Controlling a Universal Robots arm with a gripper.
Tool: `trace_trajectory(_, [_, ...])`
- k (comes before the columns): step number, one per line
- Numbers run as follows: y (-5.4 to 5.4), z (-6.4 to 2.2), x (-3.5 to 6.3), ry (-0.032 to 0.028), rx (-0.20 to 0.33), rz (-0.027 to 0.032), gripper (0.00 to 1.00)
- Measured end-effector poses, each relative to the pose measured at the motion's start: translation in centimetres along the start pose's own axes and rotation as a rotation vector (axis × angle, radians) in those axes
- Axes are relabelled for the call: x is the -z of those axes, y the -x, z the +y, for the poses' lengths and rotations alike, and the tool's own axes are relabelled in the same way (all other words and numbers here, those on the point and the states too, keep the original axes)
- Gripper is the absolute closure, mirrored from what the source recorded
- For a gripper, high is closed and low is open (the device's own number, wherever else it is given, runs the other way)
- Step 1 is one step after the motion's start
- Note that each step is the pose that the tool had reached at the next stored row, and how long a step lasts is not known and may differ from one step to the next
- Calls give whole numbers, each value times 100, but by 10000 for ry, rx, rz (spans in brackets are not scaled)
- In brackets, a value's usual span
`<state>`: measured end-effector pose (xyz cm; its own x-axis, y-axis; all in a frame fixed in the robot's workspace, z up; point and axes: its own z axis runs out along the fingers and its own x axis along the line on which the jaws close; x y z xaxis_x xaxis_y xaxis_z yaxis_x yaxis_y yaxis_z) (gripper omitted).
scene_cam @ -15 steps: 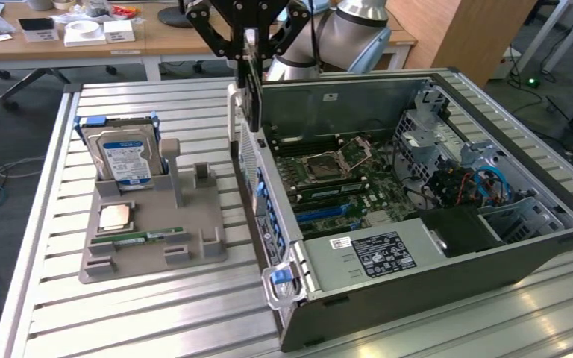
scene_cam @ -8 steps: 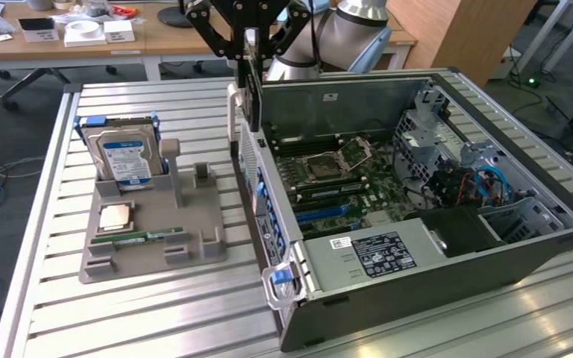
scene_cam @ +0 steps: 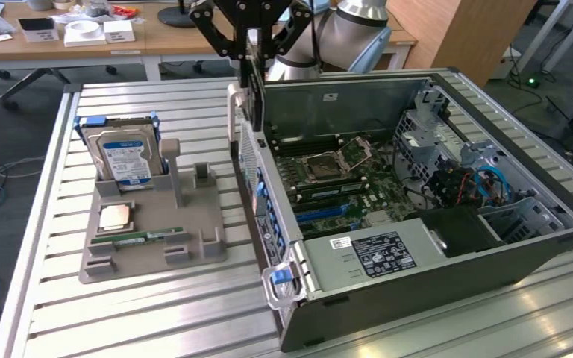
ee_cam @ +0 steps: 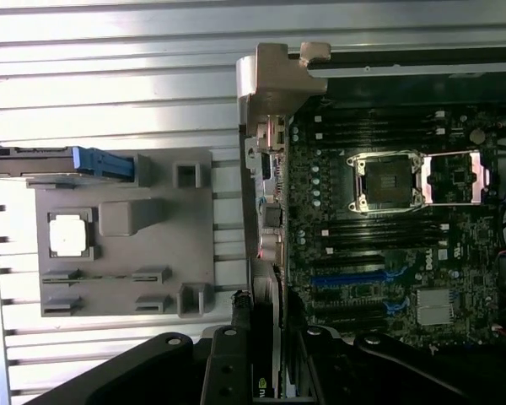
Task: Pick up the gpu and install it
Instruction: 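Pick up the gpu and move the gpu toward the slot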
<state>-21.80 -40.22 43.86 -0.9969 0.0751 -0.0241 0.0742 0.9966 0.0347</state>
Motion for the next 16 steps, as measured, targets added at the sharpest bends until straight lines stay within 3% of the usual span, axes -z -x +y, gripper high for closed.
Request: trace_trajectory(16, [51,18,-3,0,0,0,74])
